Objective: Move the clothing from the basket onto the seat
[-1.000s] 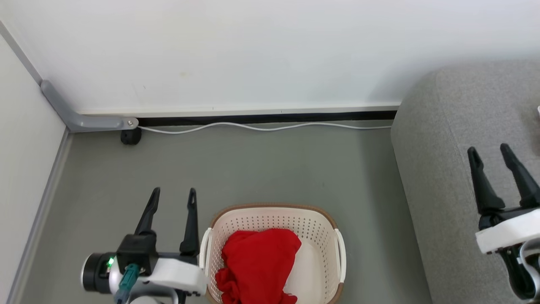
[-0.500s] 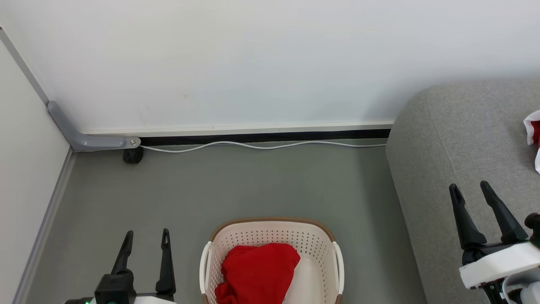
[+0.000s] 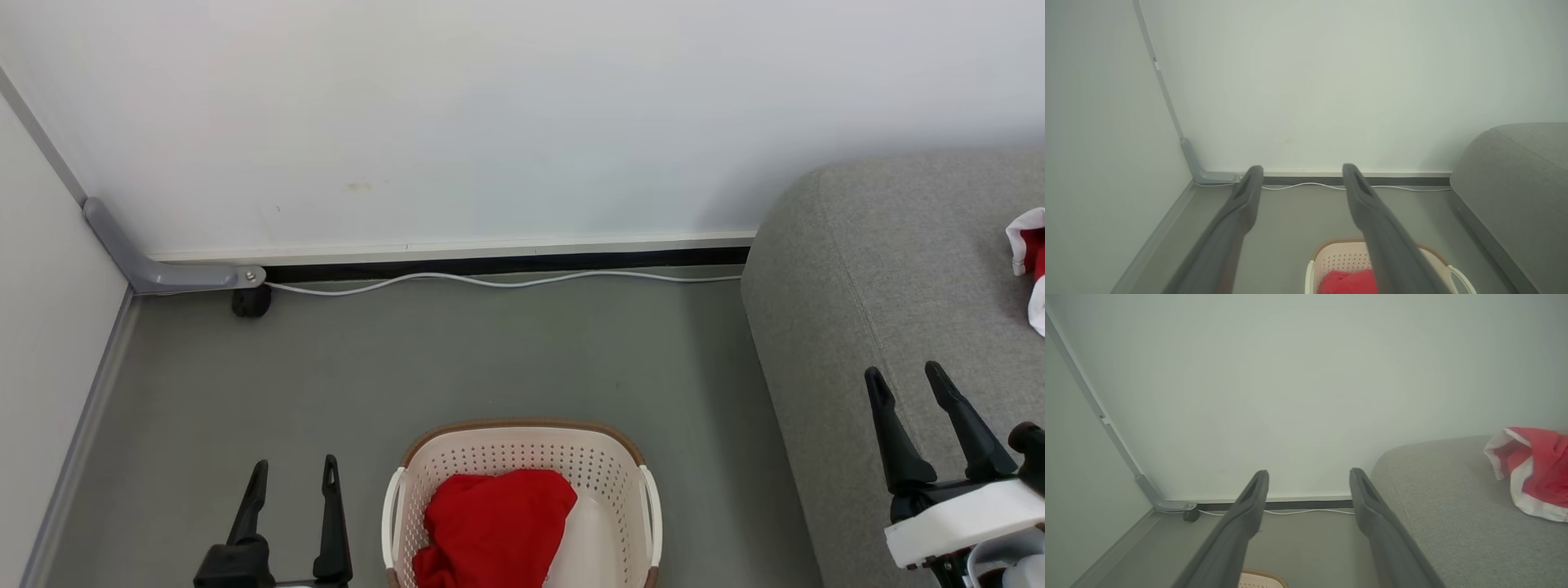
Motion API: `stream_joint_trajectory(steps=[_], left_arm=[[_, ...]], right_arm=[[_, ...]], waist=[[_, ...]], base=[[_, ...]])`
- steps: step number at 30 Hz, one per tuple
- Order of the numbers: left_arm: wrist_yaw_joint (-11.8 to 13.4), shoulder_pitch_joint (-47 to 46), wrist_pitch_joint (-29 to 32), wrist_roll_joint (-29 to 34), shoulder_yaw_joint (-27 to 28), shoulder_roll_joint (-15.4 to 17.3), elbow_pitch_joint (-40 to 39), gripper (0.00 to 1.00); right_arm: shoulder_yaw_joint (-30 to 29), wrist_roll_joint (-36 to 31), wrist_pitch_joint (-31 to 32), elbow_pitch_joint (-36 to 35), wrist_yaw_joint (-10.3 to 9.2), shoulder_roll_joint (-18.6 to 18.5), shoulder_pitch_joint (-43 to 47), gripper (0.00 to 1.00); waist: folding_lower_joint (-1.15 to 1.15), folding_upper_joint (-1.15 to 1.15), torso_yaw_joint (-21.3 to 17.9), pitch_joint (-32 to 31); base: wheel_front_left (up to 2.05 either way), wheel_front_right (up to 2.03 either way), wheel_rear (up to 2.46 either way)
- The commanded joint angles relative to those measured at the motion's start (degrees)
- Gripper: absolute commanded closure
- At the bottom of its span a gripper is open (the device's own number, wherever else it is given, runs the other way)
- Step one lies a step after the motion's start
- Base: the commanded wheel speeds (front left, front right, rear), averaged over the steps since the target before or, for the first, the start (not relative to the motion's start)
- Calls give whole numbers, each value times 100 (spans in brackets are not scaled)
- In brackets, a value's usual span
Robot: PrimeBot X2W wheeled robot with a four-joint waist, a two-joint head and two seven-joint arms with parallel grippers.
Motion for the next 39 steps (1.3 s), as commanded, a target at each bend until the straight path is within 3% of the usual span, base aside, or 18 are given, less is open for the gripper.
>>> stream_joint_trajectory(steps=[1,7,18,31,39], left_arm=[[89,-92,-29,-41,114,15,-180,0],[214,-99,-29,-106,-122,14,-166,0],[801,-370,-29,-423,-894,14,-94,0],[1620,-1543,-29,-994,-2074,14,329,0],[1867,-2459,-29,-1371,-2591,14,821,0]], right_arm=[[93,-54,-34,-128,17,-127,-109,0],[105,-65,-34,-120,17,-209,-163,0],[263,54,-34,-141,17,-585,-357,0],[-11,508,-34,-988,17,-1355,-690,0],[-227,790,-34,-1640,17,-1636,-956,0]], waist=[[0,0,-7,13],[0,0,-13,156],[0,0,34,837],[0,0,52,2325],[0,0,-17,3216]], base=[[0,0,0],[0,0,0],[0,0,0],[0,0,0],[0,0,0]])
